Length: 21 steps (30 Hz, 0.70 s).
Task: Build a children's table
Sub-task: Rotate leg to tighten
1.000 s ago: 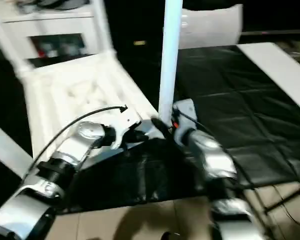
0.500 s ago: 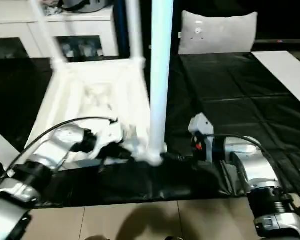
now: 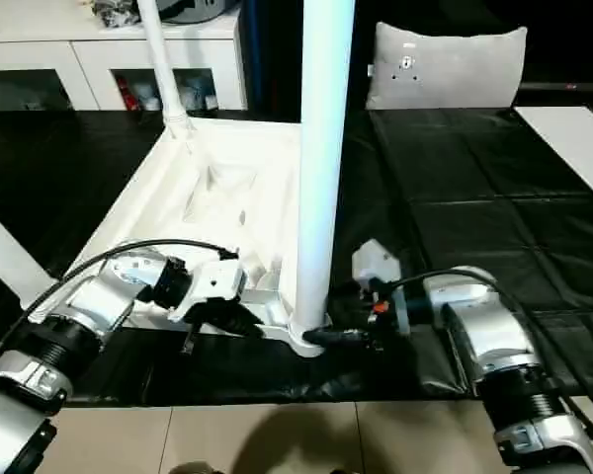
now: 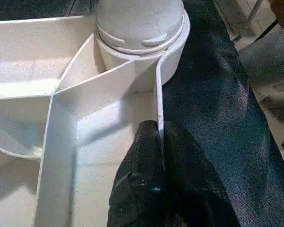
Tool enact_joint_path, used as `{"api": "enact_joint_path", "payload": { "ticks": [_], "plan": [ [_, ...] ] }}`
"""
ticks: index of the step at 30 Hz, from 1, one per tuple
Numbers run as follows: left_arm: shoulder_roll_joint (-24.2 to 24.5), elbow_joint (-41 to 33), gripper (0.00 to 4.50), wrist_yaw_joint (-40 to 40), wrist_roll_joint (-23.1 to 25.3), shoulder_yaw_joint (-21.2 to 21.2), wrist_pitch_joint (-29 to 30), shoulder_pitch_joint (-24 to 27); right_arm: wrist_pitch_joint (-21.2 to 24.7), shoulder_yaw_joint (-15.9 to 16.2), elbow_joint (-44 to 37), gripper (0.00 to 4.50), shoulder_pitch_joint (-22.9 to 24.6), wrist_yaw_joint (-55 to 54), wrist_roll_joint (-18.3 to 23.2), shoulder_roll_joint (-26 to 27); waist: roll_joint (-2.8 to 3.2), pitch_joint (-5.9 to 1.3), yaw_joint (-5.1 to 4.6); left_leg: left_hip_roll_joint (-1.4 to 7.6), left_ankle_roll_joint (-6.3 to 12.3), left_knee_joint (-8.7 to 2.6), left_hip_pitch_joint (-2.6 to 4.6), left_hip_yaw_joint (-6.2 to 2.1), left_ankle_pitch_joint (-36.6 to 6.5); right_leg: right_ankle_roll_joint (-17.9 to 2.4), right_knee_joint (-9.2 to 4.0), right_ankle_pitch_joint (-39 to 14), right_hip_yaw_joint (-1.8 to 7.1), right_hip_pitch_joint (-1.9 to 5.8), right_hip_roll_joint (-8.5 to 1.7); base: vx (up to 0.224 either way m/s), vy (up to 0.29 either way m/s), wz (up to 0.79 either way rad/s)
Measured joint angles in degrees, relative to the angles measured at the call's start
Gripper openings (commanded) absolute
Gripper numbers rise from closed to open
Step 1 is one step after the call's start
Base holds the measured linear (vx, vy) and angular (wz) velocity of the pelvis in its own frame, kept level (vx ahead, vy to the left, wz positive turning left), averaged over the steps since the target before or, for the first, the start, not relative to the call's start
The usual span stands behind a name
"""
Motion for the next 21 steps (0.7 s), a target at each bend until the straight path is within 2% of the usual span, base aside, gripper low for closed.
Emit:
{"api": "enact_joint_path", "payload": {
  "ticks": [2, 4, 5, 13, 17, 21],
  "plan": [
    [-0.04, 0.13, 0.0, -0.07, -0.03, 0.0, -0.26, -0.01, 0.35, 0.02, 0.21, 2.94, -0.43, 0.36, 0.0, -0.03, -0.04, -0.01, 0.05, 0.0, 0.0, 0.0, 0.0, 0.0, 0.0, 0.01, 0.0, -0.01, 0.0, 0.0, 0.0, 0.0, 0.0, 0.0],
    [-0.04, 0.18, 0.0, -0.24, -0.06, -0.04, -0.43, -0.01, 0.42, 0.01, 0.33, 2.87, -0.51, 0.38, 0.02, -0.06, -0.05, -0.01, 0.11, 0.0, -0.01, -0.02, -0.01, 0.0, -0.01, 0.04, 0.0, -0.02, 0.0, 0.0, 0.0, 0.0, 0.0, 0.0],
    [-0.02, 0.21, 0.0, -0.43, -0.07, -0.05, -0.5, -0.01, 0.52, 0.01, 0.34, 2.67, -0.52, 0.59, 0.02, -0.08, -0.05, -0.01, 0.18, 0.0, -0.01, -0.04, 0.0, 0.0, -0.01, 0.05, 0.0, -0.03, 0.0, 0.0, 0.0, 0.0, 0.0, 0.0],
    [0.0, 0.48, 0.0, -0.97, -0.08, -0.17, -1.37, -0.01, 1.75, -0.02, 0.35, 2.1, -0.56, 1.12, 0.18, -0.17, -0.06, -0.02, 0.7, 0.0, 0.0, -0.05, 0.0, 0.03, 0.0, 0.05, 0.0, -0.03, 0.01, 0.0, 0.0, 0.0, 0.0, 0.0],
    [0.0, 0.53, 0.0, -0.93, -0.16, -0.02, -1.06, -0.01, 3.54, -0.18, 0.25, 1.96, -0.5, 0.41, 0.81, 0.34, -0.06, -0.02, 0.68, 0.01, 0.0, -0.06, 0.01, 0.02, 0.0, 0.05, 0.0, -0.03, 0.03, 0.0, 0.01, 0.0, 0.0, 0.0],
    [-0.65, 0.64, 0.0, 2.57, 0.05, 1.64, 3.74, -0.01, 7.18, -1.5, -1.01, 1.95, 0.21, -6.37, 0.45, 3.38, -0.05, -0.03, 0.31, 0.02, -0.27, -0.07, 0.13, 0.04, 0.04, 0.05, 0.05, -0.03, 0.04, 0.06, 0.04, 0.0, 0.0, 0.0]
  ]
}}
